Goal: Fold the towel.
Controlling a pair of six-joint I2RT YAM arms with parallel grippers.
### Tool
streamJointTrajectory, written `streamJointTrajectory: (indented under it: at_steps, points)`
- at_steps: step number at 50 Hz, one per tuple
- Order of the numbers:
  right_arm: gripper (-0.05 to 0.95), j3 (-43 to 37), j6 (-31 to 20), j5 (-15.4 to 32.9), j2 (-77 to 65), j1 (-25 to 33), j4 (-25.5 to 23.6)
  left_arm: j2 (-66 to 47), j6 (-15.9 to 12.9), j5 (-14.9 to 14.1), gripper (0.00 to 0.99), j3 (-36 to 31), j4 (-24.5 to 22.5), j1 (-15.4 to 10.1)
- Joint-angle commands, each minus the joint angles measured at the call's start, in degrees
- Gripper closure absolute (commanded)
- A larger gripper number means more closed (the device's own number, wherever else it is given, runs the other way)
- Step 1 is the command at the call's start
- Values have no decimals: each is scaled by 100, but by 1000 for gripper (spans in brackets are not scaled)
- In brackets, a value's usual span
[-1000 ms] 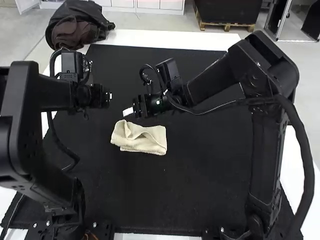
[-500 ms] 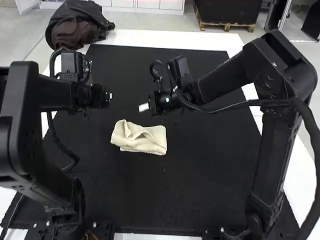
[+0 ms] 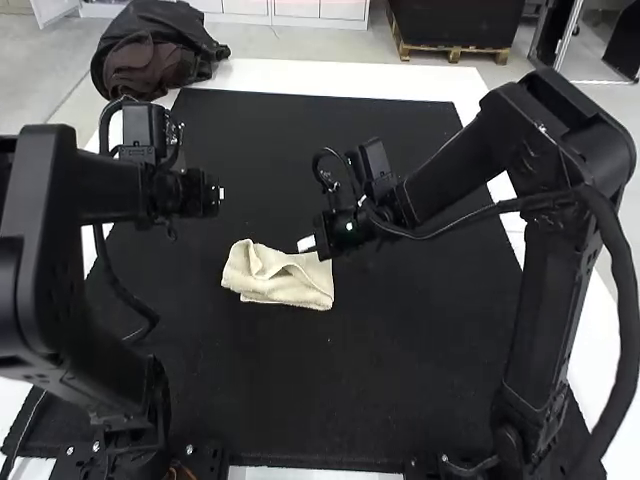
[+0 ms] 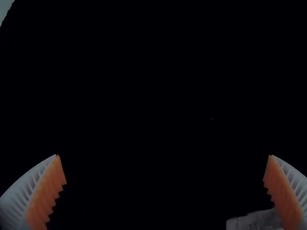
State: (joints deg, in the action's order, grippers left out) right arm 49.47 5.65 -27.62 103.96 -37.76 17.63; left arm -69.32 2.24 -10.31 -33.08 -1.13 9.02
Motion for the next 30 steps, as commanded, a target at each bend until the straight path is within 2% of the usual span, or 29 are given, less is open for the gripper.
streamJointTrajectory:
  at_steps: [1, 30]
  points:
    - [920, -87, -187, 63, 151, 5, 30, 191, 31, 37, 28, 30, -28, 74]
    - [920, -43, -178, 46, 247, -522, 30, 191, 31, 11, 28, 47, 16, 74]
